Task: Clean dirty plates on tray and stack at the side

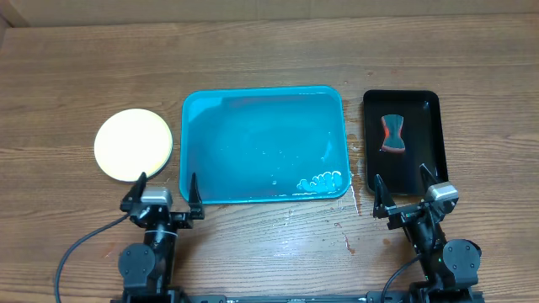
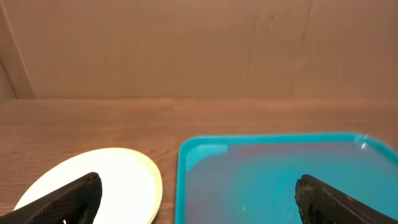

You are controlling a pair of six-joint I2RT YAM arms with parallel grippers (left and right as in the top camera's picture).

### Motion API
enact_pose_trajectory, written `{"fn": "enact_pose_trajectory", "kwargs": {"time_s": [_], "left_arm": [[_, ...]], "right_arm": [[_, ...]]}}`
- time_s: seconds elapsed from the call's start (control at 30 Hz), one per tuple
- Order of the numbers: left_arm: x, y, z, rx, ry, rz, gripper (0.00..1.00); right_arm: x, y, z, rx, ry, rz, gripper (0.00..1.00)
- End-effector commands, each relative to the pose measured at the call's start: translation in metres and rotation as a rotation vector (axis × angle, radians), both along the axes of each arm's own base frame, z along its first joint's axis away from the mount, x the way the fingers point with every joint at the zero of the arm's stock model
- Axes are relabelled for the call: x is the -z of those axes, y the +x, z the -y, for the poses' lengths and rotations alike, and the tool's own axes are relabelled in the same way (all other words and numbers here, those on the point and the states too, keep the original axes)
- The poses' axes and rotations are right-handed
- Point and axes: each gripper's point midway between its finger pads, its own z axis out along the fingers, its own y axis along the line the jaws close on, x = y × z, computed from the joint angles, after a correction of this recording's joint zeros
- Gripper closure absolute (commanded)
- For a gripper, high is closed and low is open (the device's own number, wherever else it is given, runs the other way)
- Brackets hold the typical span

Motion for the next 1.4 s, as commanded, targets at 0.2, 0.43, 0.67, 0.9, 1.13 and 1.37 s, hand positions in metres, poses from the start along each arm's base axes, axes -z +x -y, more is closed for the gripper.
{"fn": "enact_pose_trajectory", "kwargs": {"time_s": [0.2, 0.43, 0.67, 0.9, 1.13, 1.37], "left_arm": [[0.0138, -0.0021, 0.0002, 0.007, 0.069, -0.019, 0.00], [0.0141, -0.0021, 0.0012, 0.013, 0.066, -0.020, 0.00], [0.0141, -0.0021, 0.0013, 0.013, 0.066, -0.020, 0.00], [0.0139, -0.0021, 0.0013, 0.013, 0.066, -0.019, 0.00], [0.0139, -0.0021, 0.0012, 0.013, 0.066, -0.019, 0.00], [0.0139, -0.0021, 0.0013, 0.013, 0.066, -0.019, 0.00]], "right_arm": [[0.0016, 0.0004, 0.0011, 0.009, 0.007, 0.003, 0.00], [0.0016, 0.0004, 0.0011, 0.009, 0.007, 0.003, 0.00], [0.0016, 0.0004, 0.0011, 0.009, 0.007, 0.003, 0.00], [0.0016, 0.0004, 0.0011, 0.009, 0.007, 0.003, 0.00], [0.0016, 0.0004, 0.0011, 0.009, 0.007, 0.003, 0.00], [0.0016, 0.0004, 0.0011, 0.009, 0.007, 0.003, 0.00]]}}
